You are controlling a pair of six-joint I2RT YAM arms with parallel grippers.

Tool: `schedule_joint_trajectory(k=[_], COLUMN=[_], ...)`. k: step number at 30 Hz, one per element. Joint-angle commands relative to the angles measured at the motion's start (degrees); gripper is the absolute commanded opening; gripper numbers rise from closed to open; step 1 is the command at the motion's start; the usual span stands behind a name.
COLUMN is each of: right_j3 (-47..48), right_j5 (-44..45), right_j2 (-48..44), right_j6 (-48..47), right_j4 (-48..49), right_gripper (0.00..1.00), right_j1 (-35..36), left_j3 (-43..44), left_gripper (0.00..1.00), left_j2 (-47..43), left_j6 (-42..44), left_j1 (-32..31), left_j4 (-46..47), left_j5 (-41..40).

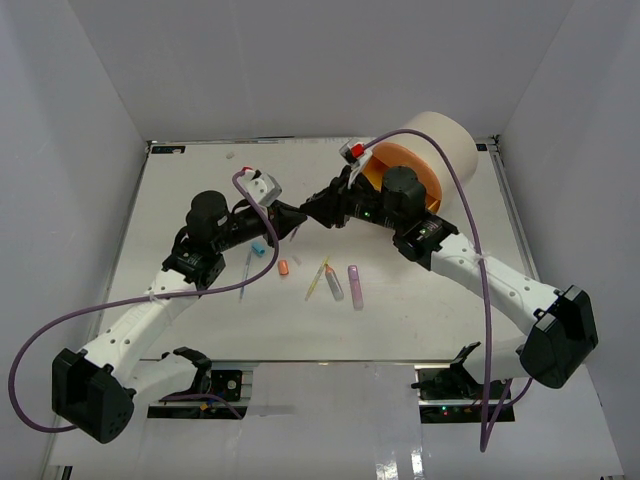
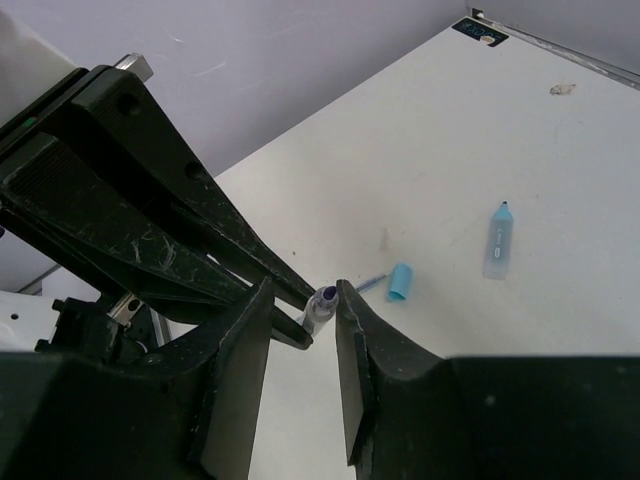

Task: Sort the stationery into containers
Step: Pick up the pen from the center of the board.

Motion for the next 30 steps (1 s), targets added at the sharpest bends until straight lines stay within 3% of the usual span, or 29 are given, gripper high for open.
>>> schedule_joint_trajectory(k=[1,6,11,13,17,20,26,30], right_j3=[0.6,0.1,0.3,0.5,0.7,0.8,0.4,0.1], right_j5=[-0.8,-0.9,-1.1,-1.2,-1.7,-2.6,-4.3,-5.0], right_j2=[0.5,0.6,0.0,-0.4,-1.5,-2.0,-3.3,-4.1], right_j6=[0.7,0.7,0.9,0.9,1.1,1.6,2.3,2.4], right_j4=[3.4,3.4,3.5,3.6,4.2,4.6,6.0,6.5], right_gripper=[0.37,0.28,0.13,0.08,0.08,0.08,0.08,0.08], right_j1=[0.7,0.8,0.9,0.8,0.8,0.8,0.8,0.9], left_j3=[-0.5,-0.8,-0.9,-1.0,-0.7,-0.7,-0.9,-0.8], left_gripper=[0.00,0.00,0.03,0.10,0.47,0.56,0.55,0.47], left_j2=[-2.1,-2.4,-2.2,-2.1,-1.4,-1.0,0.1,0.6], left_j6=[0.0,-1.8,-1.9,-1.9,-2.0,-2.1,-1.9,-1.9], left_j1=[0.0,0.0,0.0,0.0,0.0,0.0,0.0,0.0], left_j4=[1.9,2.4,2.4,2.2,1.9,1.9,2.0,2.0], left_j5=[0.8,0.8,1.1,1.3,2.3,2.9,4.5,5.8])
